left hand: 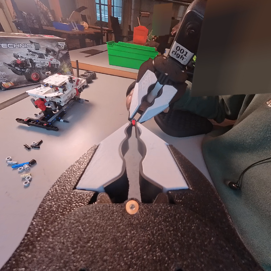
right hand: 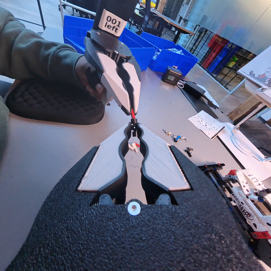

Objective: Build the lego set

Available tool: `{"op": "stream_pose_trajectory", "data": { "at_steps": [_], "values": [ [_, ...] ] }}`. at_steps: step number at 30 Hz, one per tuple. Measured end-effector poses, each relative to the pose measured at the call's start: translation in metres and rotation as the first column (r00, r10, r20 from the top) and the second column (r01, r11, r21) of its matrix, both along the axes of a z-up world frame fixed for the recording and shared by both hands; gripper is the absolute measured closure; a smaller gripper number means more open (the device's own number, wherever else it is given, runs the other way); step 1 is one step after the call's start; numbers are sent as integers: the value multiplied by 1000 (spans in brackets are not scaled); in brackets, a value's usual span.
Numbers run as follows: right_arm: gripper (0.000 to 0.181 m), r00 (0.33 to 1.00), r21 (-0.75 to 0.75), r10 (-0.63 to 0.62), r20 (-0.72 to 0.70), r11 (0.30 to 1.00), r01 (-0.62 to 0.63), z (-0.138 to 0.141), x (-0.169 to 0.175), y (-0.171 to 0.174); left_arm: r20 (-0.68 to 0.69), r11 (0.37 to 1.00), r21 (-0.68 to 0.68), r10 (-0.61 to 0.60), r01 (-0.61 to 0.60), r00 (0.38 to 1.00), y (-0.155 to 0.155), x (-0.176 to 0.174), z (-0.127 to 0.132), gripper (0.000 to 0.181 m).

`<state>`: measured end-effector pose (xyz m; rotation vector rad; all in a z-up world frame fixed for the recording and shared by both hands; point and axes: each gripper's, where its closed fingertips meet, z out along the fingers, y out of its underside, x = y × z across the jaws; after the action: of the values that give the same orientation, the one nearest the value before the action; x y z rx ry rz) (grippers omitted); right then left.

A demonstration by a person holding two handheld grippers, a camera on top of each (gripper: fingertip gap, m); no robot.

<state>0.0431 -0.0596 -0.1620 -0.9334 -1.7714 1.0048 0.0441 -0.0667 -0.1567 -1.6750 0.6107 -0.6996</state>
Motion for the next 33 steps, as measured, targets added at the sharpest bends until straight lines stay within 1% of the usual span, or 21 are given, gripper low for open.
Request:
{"op": "stream_pose_trajectory", "data": {
  "at_steps": [6, 12, 15, 19, 21, 26, 30, 33],
  "values": [
    [176, 1000, 75, -8, 18, 997, 6, -7, 0, 1, -25, 998, -59, -2, 1, 1000, 1, 0, -8, 180],
    [176, 996, 202, -35, 76, 979, 18, -25, 1, 4, -63, 974, -226, 14, -28, 998, 5, 1, -26, 180],
    [176, 988, 248, -51, 144, 969, 14, -43, 2, 7, -139, 953, -299, 16, -57, 990, 7, 3, -43, 180],
    [176, 969, 253, -65, 240, 967, 2, -70, 8, 9, -241, 919, -384, -9, -87, 970, 9, 9, -71, 180],
    [176, 960, 245, -72, 269, 970, 4, -79, 10, 11, -266, 907, -411, -20, -95, 964, 11, 10, -79, 180],
    [176, 948, 224, -81, 307, 975, 11, -88, 11, 14, -277, 891, -444, -37, -93, 960, 15, 11, -87, 180],
    [175, 933, 236, -85, 349, 972, 0, -98, 13, 15, -331, 878, -467, -67, -102, 941, 13, 13, -98, 180],
    [175, 920, 217, -66, 385, 976, -21, -103, 14, 12, -371, 872, -480, -96, -102, 923, 11, 15, -106, 180]
  ]
}}
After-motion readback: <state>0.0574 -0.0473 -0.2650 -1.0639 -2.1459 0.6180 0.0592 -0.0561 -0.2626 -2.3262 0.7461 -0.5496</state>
